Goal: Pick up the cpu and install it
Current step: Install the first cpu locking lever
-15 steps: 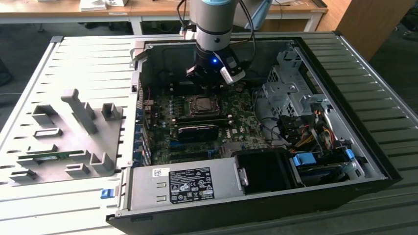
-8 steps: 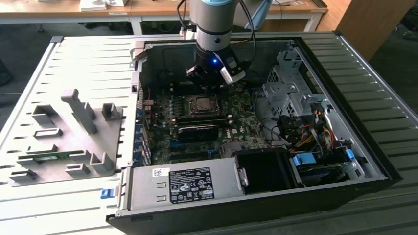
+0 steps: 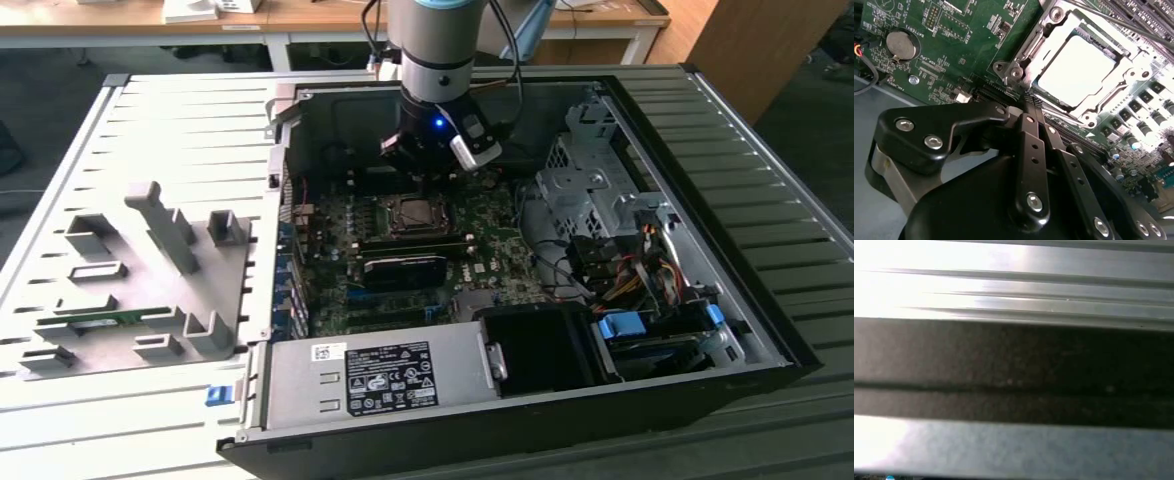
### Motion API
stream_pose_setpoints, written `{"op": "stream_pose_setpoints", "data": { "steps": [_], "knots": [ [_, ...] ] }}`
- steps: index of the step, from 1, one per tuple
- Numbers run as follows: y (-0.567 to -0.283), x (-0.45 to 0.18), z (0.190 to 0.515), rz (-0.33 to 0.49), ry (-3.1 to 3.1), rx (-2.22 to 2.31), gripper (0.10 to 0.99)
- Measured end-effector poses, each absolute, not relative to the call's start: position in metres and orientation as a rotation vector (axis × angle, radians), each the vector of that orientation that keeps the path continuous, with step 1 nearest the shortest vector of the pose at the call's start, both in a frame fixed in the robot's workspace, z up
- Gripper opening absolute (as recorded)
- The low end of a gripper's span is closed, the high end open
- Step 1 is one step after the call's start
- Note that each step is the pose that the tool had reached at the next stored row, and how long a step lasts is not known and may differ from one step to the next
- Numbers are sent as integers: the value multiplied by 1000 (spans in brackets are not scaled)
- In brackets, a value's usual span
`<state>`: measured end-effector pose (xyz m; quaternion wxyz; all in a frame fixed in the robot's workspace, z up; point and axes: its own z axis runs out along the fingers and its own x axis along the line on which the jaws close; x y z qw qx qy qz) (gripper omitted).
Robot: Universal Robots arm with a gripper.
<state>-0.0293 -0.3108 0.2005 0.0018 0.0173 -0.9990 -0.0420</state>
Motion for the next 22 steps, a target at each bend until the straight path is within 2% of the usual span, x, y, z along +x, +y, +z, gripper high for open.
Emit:
{"op": "stream_pose_setpoints", "data": {
  "steps": [22],
  "knots": [
    [-311, -29, 201, -105, -3135, 54, 106]
  ]
}}
